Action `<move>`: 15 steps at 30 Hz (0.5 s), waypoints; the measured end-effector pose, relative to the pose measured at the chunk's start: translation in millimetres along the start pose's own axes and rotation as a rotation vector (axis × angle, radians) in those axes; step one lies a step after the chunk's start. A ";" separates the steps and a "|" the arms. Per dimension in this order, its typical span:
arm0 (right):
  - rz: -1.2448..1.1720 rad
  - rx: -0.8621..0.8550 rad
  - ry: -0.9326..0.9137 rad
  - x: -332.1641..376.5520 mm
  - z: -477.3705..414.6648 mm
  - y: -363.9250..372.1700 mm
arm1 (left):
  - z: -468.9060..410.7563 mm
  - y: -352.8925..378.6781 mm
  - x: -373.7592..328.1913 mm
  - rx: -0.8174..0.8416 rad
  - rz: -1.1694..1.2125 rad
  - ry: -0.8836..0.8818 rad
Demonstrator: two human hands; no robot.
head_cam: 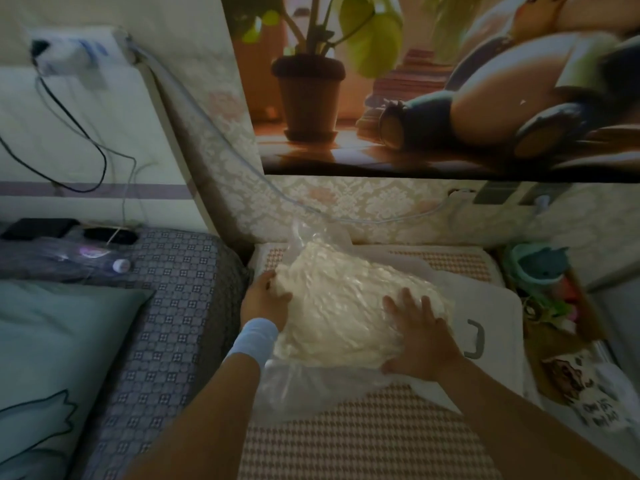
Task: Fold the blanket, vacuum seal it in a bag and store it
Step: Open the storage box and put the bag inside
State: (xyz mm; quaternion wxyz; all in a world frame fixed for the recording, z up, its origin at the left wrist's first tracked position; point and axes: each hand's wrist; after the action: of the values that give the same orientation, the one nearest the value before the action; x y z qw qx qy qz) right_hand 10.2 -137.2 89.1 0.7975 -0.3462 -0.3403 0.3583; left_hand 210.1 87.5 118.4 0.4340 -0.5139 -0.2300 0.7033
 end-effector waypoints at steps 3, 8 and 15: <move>-0.023 0.008 0.011 5.3 -7.4 -11.6 | -19.0 -5.7 -22.2 0.019 -0.215 0.131; 0.065 0.054 -0.036 27.7 -31.2 -5.9 | -16.5 28.0 -5.0 0.393 -0.931 0.310; 0.030 0.048 -0.093 -2.8 -48.3 -10.1 | -16.4 69.0 -13.0 0.484 -1.078 0.561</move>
State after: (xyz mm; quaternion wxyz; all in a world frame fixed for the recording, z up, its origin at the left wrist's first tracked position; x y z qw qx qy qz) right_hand 50.3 -159.3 70.8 0.7834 -0.3149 -0.3631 0.3942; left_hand 200.6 38.8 66.1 0.8727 -0.3785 -0.1686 0.2581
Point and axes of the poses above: each hand's wrist, its own z-axis away from the middle knuckle, its own y-axis out of the palm, x = y × z, and after that the axes turned 12 degrees about -z, right-handed
